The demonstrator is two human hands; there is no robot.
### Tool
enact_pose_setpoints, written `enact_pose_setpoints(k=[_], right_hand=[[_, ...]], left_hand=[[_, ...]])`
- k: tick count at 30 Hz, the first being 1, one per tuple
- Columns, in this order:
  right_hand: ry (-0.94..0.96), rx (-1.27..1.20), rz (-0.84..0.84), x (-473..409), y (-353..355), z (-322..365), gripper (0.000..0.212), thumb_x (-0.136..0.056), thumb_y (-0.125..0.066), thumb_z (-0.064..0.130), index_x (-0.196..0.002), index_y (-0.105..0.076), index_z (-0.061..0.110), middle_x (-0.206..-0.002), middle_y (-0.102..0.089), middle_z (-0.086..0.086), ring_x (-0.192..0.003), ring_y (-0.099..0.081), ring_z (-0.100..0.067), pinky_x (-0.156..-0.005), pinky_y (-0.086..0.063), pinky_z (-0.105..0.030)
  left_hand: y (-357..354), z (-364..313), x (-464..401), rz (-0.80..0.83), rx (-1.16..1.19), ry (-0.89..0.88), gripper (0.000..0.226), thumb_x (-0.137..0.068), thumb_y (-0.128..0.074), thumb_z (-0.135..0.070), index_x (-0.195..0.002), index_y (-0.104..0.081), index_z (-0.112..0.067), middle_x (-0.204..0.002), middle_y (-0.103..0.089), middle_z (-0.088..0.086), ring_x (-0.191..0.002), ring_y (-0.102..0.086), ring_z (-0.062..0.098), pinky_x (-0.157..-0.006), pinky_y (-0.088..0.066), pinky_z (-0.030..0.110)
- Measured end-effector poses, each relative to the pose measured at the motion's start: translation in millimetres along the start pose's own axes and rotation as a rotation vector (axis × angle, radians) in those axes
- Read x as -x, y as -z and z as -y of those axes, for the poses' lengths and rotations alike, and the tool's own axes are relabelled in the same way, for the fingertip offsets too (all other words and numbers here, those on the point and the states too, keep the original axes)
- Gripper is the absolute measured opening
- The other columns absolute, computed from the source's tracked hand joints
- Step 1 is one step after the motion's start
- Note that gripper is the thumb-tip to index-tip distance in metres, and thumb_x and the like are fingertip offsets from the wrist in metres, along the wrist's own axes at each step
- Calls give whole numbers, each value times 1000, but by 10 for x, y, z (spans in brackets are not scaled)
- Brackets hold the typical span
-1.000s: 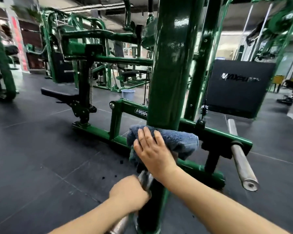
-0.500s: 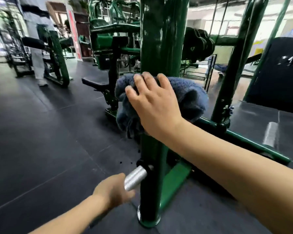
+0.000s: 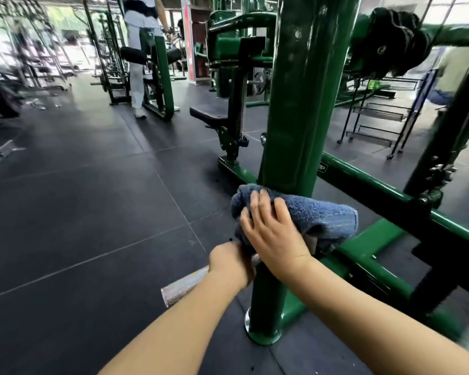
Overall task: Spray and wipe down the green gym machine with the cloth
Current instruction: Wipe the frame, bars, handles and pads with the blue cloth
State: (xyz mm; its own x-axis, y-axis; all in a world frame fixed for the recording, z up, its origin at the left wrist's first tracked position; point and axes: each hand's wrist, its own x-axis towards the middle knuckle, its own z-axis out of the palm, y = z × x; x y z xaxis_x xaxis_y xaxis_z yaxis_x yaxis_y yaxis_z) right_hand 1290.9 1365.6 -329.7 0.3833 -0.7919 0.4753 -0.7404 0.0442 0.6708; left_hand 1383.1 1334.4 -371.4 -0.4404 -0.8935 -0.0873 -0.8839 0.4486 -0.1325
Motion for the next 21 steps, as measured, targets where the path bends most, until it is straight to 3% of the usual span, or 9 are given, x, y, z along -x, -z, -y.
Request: enact_pose_setpoints(k=[4, 10, 15, 18, 21], right_hand=[[-37, -63, -39, 74, -125, 145, 47, -85, -30, 14, -109, -69, 5, -120, -62, -27, -111, -59, -41, -94, -32, -50], [-25, -105, -119, 150, -184, 177, 40, -87, -26, 16, -119, -47, 2, -125, -62, -20, -117, -58, -36, -96, -32, -50], [30, -215, -64, 139, 37, -137, 46, -85, -31, 18, -108, -70, 17, -120, -67, -10, -111, -62, -29, -94, -34, -45], [84, -215, -160, 239, 138, -514, 28, -89, -37, 16, -111, -54, 12, -122, -66, -7, -111, -60, -28, -94, -36, -43], [41, -266, -267, 167, 378, -993, 26, -98, -28, 5, -110, -49, 12, -121, -66, -7, -111, -61, -27, -94, -38, -40]], left_hand=[[-116, 39, -25, -90, -58, -68, 33, -99, -38, -19, -125, -58, -20, -126, -60, 7, -112, -59, 26, -77, -47, 32], [-237, 56, -77, -14, -93, -99, 37, -99, -35, -14, -132, -52, -17, -135, -53, 9, -122, -51, 26, -91, -45, 33], [-180, 148, -60, 199, 21, -229, 44, -101, -30, -17, -145, -38, -11, -148, -39, 17, -136, -36, 31, -113, -29, 38], [-50, 233, 10, 205, 139, -121, 42, -96, -47, -29, -136, -45, -19, -128, -59, 3, -116, -57, 20, -95, -46, 28], [377, 282, 103, 346, 143, -211, 50, -94, -49, -30, -142, -37, -21, -135, -55, -1, -120, -55, 16, -93, -42, 22]])
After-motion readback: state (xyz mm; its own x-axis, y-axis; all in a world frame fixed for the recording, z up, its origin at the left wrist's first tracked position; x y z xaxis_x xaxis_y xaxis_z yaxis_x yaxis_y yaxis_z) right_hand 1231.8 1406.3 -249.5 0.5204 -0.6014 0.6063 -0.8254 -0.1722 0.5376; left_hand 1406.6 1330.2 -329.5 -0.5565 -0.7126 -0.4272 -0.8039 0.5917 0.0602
